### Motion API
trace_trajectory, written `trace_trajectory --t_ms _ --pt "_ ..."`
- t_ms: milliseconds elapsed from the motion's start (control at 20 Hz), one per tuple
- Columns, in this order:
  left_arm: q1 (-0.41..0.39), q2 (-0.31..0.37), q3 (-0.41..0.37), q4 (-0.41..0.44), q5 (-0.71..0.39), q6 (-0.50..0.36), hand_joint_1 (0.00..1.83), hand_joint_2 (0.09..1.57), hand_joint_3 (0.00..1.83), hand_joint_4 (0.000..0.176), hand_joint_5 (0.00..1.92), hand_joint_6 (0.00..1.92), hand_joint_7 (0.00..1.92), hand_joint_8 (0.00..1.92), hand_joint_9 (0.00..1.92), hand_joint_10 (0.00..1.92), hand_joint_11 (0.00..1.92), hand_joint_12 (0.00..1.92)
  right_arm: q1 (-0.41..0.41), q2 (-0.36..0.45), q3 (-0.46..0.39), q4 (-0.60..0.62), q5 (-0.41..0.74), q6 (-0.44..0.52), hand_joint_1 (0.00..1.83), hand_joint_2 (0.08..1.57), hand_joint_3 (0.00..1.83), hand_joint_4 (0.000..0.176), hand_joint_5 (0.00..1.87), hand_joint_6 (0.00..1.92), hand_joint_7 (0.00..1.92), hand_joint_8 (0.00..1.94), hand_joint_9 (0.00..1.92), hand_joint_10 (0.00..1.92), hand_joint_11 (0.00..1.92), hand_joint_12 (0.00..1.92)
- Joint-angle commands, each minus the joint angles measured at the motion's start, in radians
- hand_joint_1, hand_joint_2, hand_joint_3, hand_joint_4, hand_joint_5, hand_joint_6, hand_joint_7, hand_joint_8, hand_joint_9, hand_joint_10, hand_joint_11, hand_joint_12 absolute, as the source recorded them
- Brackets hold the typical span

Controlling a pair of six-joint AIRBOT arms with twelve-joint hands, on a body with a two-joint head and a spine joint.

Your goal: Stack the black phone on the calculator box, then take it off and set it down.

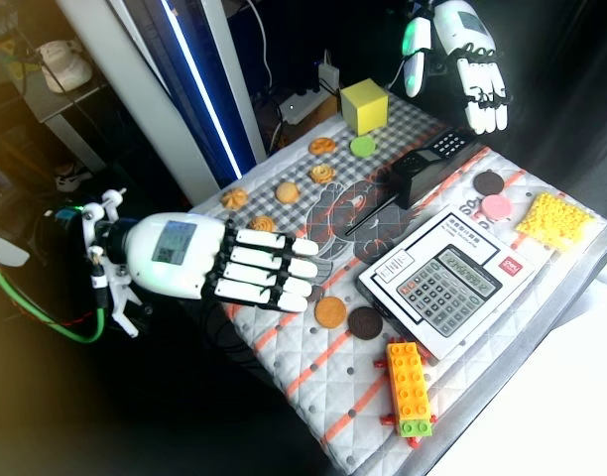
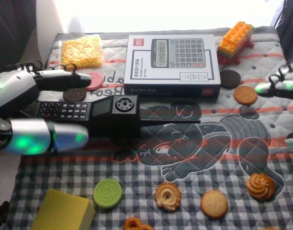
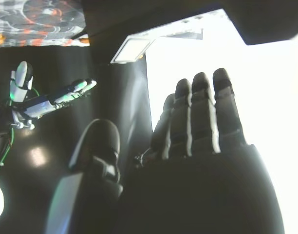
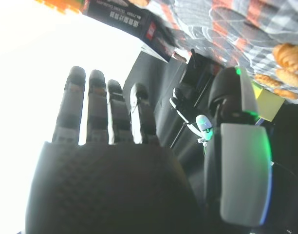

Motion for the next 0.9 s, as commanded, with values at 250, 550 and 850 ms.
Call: trace_trajectory --t_ms 250,550,850 --pt "-0.131 -0.064 0.081 0.031 0.028 -0.001 0.67 0.89 0.0 0.176 0.03 0.0 0.0 0.0 0.0 0.0 0.0 0.0 0.006 0.001 -0.002 0.017 0.111 -0.003 0.57 1.2 0.0 0.0 0.51 0.01 0.58 0.01 0.62 0.01 0.48 0.4" --pt "-0.166 -0.099 0.091 -0.02 0.121 0.182 0.66 0.89 0.0 0.081 0.22 0.01 0.2 0.03 0.23 0.0 0.08 0.3 0.005 0.0 -0.003 0.012 0.11 -0.003 0.57 1.21 0.0 0.023 0.49 0.0 0.58 0.0 0.6 0.0 0.45 0.39" --pt "-0.168 -0.134 0.137 -0.093 0.172 0.255 0.67 0.92 0.0 0.129 0.3 0.01 0.5 0.04 0.5 0.05 0.0 0.89 0.005 -0.002 -0.003 0.009 0.108 -0.003 0.66 1.21 0.0 0.018 0.49 0.0 0.57 0.0 0.61 0.01 0.45 0.4"
